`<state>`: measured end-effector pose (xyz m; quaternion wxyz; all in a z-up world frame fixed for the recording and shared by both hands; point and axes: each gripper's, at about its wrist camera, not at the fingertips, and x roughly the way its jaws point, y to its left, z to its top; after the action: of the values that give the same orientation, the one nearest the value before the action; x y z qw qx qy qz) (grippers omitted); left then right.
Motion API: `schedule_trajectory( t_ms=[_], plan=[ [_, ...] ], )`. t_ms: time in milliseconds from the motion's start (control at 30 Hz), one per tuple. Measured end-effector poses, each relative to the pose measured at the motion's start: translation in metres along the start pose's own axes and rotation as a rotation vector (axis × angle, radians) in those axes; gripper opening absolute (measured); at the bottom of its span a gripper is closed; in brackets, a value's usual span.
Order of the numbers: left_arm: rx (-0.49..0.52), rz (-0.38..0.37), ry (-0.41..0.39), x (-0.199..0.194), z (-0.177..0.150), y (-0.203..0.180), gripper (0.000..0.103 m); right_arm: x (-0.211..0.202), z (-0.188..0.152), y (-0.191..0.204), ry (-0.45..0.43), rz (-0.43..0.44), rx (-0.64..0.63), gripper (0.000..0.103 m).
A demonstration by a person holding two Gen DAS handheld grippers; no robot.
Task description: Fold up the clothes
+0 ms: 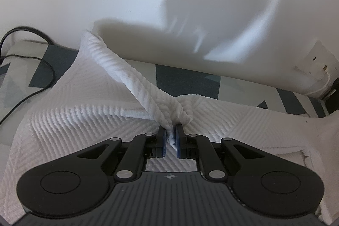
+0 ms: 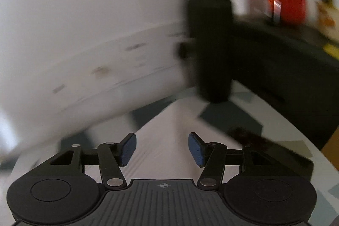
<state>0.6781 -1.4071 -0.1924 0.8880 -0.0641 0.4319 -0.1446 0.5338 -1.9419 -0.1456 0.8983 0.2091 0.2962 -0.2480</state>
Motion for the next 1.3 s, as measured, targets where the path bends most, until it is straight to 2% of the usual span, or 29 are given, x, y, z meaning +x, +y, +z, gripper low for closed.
schedule_trajectory(
  t_ms=[67,133,167,200,300,367,400,467,500,567,600,667,767,833,933,1000,1033,1067,1100,1200,1300],
  plan=[
    [0.002,0.009,-0.003,0.0,-0.001,-0.001,0.011,0.026,0.005,-0.004,0.031,-0.01,0.007,0.05],
    [-0.015,0.013,-0.004,-0.001,-0.001,-0.001,0.011,0.045,0.001,0.001,0.07,-0.028,-0.082,0.041],
    [-0.025,0.015,-0.004,-0.001,-0.001,0.0,0.011,0.055,-0.004,0.006,0.089,-0.079,-0.156,0.04],
    [-0.031,0.017,-0.003,-0.001,-0.001,0.0,0.011,0.065,-0.009,0.011,0.108,-0.142,-0.237,0.04],
    [-0.033,0.026,-0.002,0.0,-0.001,-0.001,0.011,0.075,-0.018,0.018,0.052,-0.191,-0.358,0.053],
    [-0.045,0.03,-0.003,0.0,-0.001,-0.001,0.011,0.077,-0.015,0.019,0.064,-0.203,-0.356,0.052],
    [-0.053,0.031,-0.005,0.0,-0.001,-0.001,0.011,0.077,-0.012,0.02,0.071,-0.21,-0.342,0.048],
    [-0.062,0.034,-0.01,0.0,-0.002,-0.001,0.011,0.067,-0.014,0.032,0.046,-0.166,-0.372,0.04],
    [-0.066,0.035,-0.011,0.0,-0.003,-0.001,0.011,0.061,-0.016,0.038,0.032,-0.14,-0.39,0.041],
    [-0.07,0.036,-0.01,0.0,-0.002,-0.001,0.011,0.05,-0.019,0.052,0.004,-0.088,-0.427,0.045],
    [-0.068,0.033,-0.009,0.001,-0.002,-0.001,0.011,0.044,-0.021,0.059,-0.011,-0.062,-0.445,0.052],
    [-0.07,0.031,-0.008,0.001,-0.002,0.0,0.011,0.047,-0.031,0.072,0.023,-0.012,-0.471,0.054],
    [-0.091,0.022,-0.007,0.001,-0.004,0.002,0.011,0.063,-0.044,0.08,0.089,-0.009,-0.461,0.054],
    [-0.094,-0.001,0.003,0.0,-0.003,0.005,0.011,0.055,-0.05,0.086,0.092,0.013,-0.451,0.062],
    [-0.074,-0.042,0.023,-0.001,0.0,0.01,0.023,0.044,-0.059,0.094,0.097,0.047,-0.438,0.063],
    [-0.091,-0.034,0.02,-0.005,0.003,0.019,0.029,0.037,-0.065,0.1,0.1,0.069,-0.428,0.065],
    [-0.099,-0.031,0.019,-0.007,0.004,0.023,0.037,0.033,-0.068,0.103,0.102,0.08,-0.424,0.07],
    [-0.119,-0.029,0.012,-0.009,0.005,0.028,0.046,0.029,-0.071,0.105,0.104,0.091,-0.419,0.072],
    [-0.155,-0.034,-0.001,-0.013,0.005,0.036,0.048,0.026,-0.074,0.108,0.105,0.102,-0.415,0.075],
    [-0.262,-0.073,-0.035,-0.018,0.01,0.058,0.048,0.017,-0.086,0.12,0.119,0.14,-0.417,0.076],
    [-0.369,-0.107,-0.065,-0.019,0.028,0.075,0.048,0.012,-0.105,0.137,0.122,0.142,-0.441,0.075]
  ],
)
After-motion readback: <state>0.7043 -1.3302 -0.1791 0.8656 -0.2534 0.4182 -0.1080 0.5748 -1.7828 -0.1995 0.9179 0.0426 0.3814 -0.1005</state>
